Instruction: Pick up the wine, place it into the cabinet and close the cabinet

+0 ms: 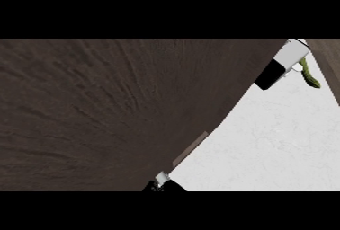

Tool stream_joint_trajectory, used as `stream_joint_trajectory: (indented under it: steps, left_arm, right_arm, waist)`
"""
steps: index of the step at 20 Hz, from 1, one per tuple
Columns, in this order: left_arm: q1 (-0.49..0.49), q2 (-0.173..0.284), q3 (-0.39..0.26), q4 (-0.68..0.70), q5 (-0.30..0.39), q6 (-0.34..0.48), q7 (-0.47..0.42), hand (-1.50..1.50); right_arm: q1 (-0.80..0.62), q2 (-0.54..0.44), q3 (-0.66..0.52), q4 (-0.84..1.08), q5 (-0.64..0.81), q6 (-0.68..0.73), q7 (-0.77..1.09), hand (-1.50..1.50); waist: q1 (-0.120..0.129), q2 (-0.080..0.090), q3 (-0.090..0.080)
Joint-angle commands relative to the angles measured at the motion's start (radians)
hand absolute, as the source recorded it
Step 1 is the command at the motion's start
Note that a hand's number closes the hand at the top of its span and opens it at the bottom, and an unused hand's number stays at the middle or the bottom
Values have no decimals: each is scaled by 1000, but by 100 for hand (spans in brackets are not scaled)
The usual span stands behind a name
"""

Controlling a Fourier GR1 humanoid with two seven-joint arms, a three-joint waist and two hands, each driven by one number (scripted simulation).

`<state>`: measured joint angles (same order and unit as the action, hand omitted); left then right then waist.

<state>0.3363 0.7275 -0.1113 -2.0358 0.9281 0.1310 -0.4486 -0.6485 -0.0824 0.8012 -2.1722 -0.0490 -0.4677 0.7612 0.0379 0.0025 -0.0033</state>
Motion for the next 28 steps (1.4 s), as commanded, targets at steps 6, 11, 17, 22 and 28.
stream_joint_trajectory:
  steps: [6,11,17,22,28]
  left_arm:
    - [-44,-66,-32,25,-47,24,6,-150]
    - [-40,-53,21,51,-17,-18,29,-150]
    - [-1,-96,16,43,-72,-30,20,-150]
    - [-80,-97,46,41,-73,20,92,-150]
    - [-125,-120,34,65,-96,18,99,-150]
  right_arm:
    - [-460,81,-177,469,-185,-108,-123,150]
    - [-583,69,-309,672,-139,52,-189,150]
    - [-566,82,-354,861,-129,86,-309,150]
    - [-573,82,-439,1032,-162,190,-432,150]
    - [-600,43,-502,1149,-165,249,-516,150]
  waist:
    - [5,1,1]
    - [-10,1,2]
    - [-15,-2,3]
    - [-20,1,3]
    - [-22,7,2]
